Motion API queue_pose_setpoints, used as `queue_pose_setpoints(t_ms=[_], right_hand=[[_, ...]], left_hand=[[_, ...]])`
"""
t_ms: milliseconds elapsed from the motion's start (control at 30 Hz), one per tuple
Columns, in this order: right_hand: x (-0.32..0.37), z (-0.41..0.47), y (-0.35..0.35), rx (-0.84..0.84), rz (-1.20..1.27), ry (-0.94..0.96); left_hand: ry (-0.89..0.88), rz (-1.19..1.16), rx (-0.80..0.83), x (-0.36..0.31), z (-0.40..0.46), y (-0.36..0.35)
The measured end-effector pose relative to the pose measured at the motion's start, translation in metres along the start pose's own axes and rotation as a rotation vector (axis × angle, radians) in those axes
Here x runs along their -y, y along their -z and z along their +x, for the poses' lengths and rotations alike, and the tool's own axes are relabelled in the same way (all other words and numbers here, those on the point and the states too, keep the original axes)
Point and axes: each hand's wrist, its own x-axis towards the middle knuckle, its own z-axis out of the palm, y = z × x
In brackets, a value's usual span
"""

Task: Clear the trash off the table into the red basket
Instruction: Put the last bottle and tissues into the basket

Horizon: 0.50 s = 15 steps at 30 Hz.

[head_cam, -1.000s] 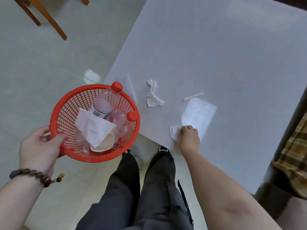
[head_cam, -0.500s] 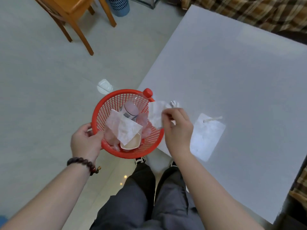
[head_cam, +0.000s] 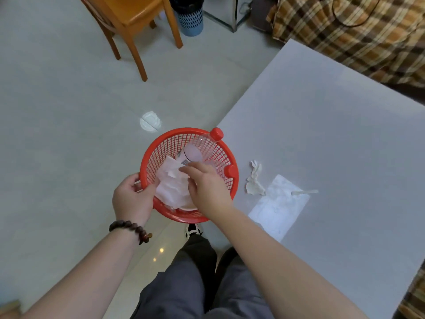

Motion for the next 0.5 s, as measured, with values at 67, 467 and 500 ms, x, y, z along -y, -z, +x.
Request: queue_pose_setpoints(t_ms=[67,467,500], right_hand=[[-0.007,-0.004,0.008,-0.138,0.091,-0.001],[-0.180,-0.010,-0.039,0.219,-0.293,-0.549],[-0.184,-0.002,-0.045,0.229,-0.303,-0.529]], left_hand=[[0.000,0.000,-0.026,0.001,0.008,0.007],[0.017,-0.001,-0.158,0.034,0.048,0.045],[0.018,0.000,-0.159,0.040,0.049,0.047]])
